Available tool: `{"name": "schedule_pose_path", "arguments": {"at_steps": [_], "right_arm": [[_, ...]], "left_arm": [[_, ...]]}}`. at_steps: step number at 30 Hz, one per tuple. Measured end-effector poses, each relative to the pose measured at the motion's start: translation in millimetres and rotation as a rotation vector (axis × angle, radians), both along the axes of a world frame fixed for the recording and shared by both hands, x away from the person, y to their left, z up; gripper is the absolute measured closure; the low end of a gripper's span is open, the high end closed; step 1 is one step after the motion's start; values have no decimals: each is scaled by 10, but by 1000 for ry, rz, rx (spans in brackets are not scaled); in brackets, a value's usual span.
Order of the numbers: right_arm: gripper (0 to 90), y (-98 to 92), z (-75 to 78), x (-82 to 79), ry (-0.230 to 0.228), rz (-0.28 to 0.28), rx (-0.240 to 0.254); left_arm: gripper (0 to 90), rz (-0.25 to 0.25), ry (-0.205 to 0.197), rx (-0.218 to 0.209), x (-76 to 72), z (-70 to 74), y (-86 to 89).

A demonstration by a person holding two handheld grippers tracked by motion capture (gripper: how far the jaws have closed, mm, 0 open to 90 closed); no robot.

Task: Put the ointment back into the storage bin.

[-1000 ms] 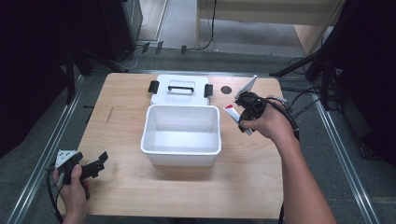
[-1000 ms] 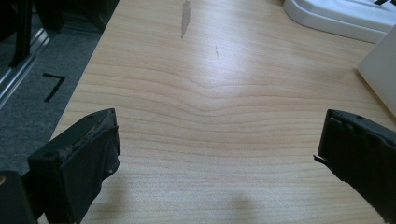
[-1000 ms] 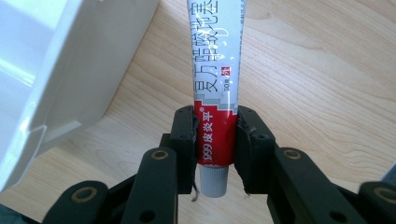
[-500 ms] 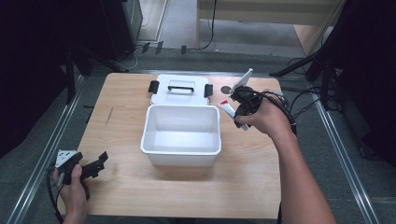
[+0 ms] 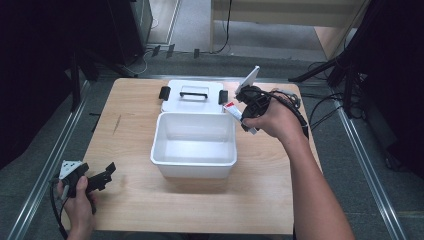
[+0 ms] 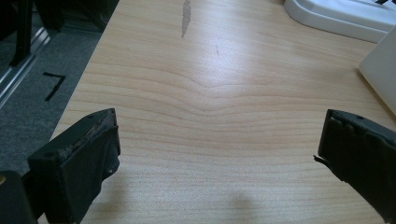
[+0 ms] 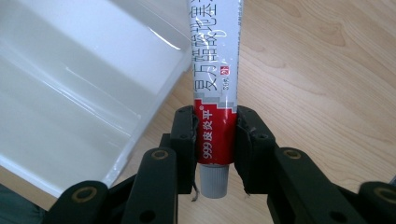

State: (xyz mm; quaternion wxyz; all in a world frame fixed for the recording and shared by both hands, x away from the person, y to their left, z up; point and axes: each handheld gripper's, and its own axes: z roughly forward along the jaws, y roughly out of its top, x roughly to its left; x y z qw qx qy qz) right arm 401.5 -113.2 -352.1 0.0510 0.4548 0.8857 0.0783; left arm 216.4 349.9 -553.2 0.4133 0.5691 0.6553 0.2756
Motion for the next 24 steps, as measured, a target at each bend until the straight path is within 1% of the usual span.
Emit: {"name": "schedule_pose_path", "arguments": {"at_steps": [7, 8, 9, 10, 11, 12, 13, 15, 16, 18, 22, 23, 24], "right_arm": [[719, 126, 20, -35, -1, 35, 6], [719, 168, 14, -54, 2, 51, 5], [719, 168, 14, -54, 2, 51, 5], [719, 211, 10, -78, 0, 73, 1], [719, 211, 10, -78, 0, 73, 1], [719, 254, 17, -104, 1, 88, 11], [719, 254, 17, -104, 1, 88, 11], [719, 293, 25, -127, 1, 112, 22], [719, 318, 28, -143, 5, 114, 27], [719, 354, 24, -162, 6, 141, 32], [719, 434, 6, -209, 27, 189, 43], [719, 434, 6, -209, 27, 189, 43], [719, 468, -11, -228, 37, 220, 45]], "left_arm": [[0, -1, 1, -1, 1, 0, 1], [0, -2, 2, -1, 2, 0, 1], [0, -2, 2, -1, 2, 0, 1], [0, -3, 3, 0, 2, 0, 2], [0, -4, 4, -1, 2, 0, 1], [0, -5, 4, 0, 4, -1, 2], [0, -5, 4, 0, 4, -1, 2], [0, -6, 5, 0, 4, -1, 2], [0, -6, 4, 0, 4, -1, 2], [0, -6, 5, 0, 4, -1, 2], [0, -7, 5, 0, 5, -1, 3], [0, -7, 5, 0, 5, -1, 3], [0, -7, 6, -1, 5, -1, 3]]}}
